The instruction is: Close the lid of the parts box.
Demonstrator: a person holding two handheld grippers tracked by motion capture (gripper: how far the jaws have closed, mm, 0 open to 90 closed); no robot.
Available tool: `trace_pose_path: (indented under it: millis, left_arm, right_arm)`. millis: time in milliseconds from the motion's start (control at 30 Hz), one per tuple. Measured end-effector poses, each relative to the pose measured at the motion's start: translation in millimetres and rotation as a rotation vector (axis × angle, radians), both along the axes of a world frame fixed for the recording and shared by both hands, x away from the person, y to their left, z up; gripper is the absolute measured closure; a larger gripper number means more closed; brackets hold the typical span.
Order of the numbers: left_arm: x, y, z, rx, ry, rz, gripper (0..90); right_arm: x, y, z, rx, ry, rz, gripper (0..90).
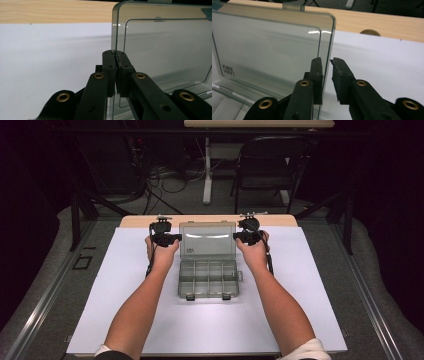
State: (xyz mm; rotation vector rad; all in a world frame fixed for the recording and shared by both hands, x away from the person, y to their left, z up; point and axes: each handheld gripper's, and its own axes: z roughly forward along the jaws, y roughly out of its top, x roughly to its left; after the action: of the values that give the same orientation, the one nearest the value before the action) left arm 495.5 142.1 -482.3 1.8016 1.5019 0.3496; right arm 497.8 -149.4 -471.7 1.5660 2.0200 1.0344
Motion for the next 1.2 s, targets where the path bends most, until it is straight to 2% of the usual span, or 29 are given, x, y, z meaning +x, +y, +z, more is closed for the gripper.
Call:
trace_pose_path:
  millis: [233,333,400,600,967,1200]
  left_arm:
    - [-5.0,-0.8,1.0,-0.001,-0.019,0.005,87.8]
    - [-6.9,-0.6,1.5,0.005,-0.024,0.006,88.0]
    - [-8.6,-0.3,1.7,0.003,-0.031,0.007,87.9]
    - [-12.4,-0.1,1.7,0.002,-0.047,0.006,88.1]
    - [-21.5,-1.4,3.0,0.006,-0.08,0.014,88.2]
    - [-25.6,-1.1,3.4,0.009,-0.091,0.01,88.2]
  right_arm:
    - [3.6,3.3,16.5,0.008,-0.041,-0.015,77.9]
    - [5.2,7.9,28.8,0.001,-0.058,-0.022,76.9]
    - [5.7,8.9,36.1,0.022,-0.068,-0.014,75.8]
    - [9.8,20.6,53.0,0.021,-0.083,0.003,70.9]
    - [18.9,40.1,53.1,0.006,-0.076,0.006,70.4]
    - [22.8,45.2,48.1,0.028,-0.05,-0.005,70.0]
